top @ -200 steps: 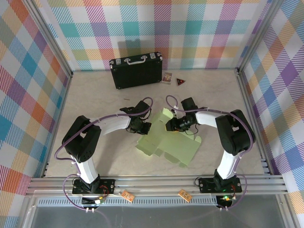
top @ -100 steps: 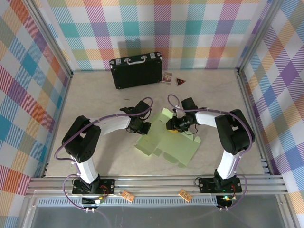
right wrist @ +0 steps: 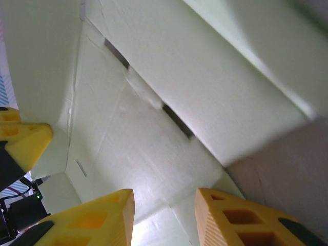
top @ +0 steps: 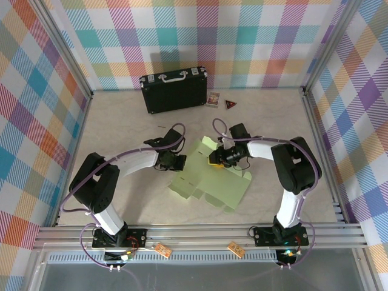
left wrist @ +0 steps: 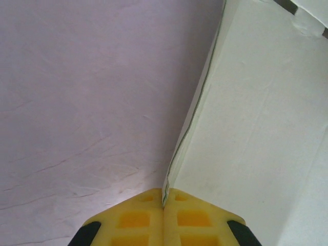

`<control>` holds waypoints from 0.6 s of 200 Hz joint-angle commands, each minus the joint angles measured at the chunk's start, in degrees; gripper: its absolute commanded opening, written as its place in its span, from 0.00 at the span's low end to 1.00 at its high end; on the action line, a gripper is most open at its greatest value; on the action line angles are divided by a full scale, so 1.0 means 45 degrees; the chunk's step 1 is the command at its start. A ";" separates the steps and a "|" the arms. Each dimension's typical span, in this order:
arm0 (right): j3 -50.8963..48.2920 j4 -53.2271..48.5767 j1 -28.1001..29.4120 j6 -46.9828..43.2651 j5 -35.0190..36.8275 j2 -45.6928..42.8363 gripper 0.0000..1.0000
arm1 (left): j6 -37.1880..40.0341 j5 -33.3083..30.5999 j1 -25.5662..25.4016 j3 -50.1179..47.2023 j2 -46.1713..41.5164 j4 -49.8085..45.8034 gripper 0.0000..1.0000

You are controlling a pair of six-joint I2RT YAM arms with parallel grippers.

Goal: Fold the paper box

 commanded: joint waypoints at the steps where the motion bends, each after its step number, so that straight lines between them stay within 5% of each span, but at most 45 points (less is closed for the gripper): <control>1: 0.1282 -0.1610 0.0010 -0.0735 0.0054 -0.0348 0.38 | -0.0588 -0.0819 0.0475 -0.0136 -0.0432 -0.0182 0.00; 32: 0.2710 -0.2278 0.0276 -0.1880 0.0133 -0.1756 0.40 | -0.0685 -0.1069 0.0558 -0.0172 -0.0549 -0.0273 0.00; 62: 0.1916 -0.2860 0.1147 -0.3300 0.1569 -0.2607 0.52 | -0.0636 -0.0931 0.0554 -0.0207 -0.0487 -0.0196 0.00; 120: -0.1756 -0.0723 0.5438 -0.8613 0.6531 -0.4006 0.68 | -0.0452 -0.0650 0.0565 -0.0316 -0.0315 -0.0007 0.00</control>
